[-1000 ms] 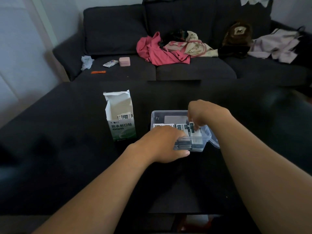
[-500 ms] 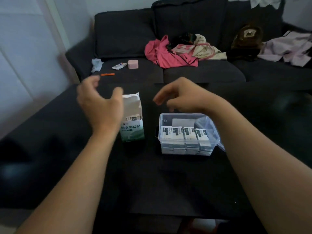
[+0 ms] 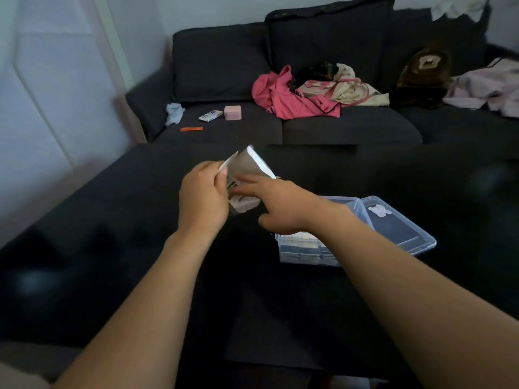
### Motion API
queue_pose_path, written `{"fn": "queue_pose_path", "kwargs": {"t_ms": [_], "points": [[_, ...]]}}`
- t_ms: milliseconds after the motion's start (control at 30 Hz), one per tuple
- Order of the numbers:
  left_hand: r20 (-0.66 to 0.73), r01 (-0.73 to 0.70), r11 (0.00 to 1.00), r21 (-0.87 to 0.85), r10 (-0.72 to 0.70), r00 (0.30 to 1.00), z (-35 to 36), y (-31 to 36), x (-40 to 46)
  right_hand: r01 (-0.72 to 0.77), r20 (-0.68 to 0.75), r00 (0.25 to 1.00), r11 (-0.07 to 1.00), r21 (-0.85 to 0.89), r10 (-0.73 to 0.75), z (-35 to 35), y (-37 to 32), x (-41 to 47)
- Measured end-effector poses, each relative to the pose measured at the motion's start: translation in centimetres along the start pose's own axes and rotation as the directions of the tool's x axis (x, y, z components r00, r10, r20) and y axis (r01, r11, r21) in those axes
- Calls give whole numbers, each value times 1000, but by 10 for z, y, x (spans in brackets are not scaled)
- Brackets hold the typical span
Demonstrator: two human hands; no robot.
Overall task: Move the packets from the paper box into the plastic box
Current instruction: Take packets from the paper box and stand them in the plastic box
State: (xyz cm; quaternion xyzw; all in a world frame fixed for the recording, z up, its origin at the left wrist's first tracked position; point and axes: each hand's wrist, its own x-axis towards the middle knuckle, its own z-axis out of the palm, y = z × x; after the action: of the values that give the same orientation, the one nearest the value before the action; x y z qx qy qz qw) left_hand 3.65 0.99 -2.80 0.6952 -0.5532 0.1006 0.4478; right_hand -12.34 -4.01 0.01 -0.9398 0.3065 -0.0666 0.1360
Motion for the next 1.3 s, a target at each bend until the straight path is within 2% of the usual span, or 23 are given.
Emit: {"fn": "queue_pose_path", "kwargs": {"t_ms": [67,133,300,433,533,800,900,1000,1167,1300], "points": [[-8,-100,993,-55,100,995,1,-6,2,33,-24,999,999,-35,-34,0,-6,0],[18,-125,989,-79,127,992,1,-7,3,37,-35,999,997,-63,-39,4,-8,4],[-32,-230,956,-181,227,973,-5,5,3,-36,-105,994,998,-58,30,11,-11,6],[-114,-226,959,-171,209,971,-6,6,5,-45,-294,956,996,-71,23,12,-21,5],[-112,-228,955,-191,210,971,-8,8,3,-37,-352,936,993,-112,-5,12,-23,4],[-33,-288,933,-216,288,957,-3,11,1,-83,-241,969,990,-115,54,12,-17,3],[-66,-268,931,-248,259,964,-3,14,1,-73,-261,964,996,-60,55,12,-14,6],[-102,-205,935,-289,183,978,-6,14,1,-109,-223,971,990,-90,87,13,-12,9],[-73,-95,935,-341,75,995,-9,10,1,-179,-212,967,970,-165,142,17,-6,12],[-54,-15,946,-325,-3,999,-6,7,1,-195,-219,963,969,-149,160,18,-5,15]]}}
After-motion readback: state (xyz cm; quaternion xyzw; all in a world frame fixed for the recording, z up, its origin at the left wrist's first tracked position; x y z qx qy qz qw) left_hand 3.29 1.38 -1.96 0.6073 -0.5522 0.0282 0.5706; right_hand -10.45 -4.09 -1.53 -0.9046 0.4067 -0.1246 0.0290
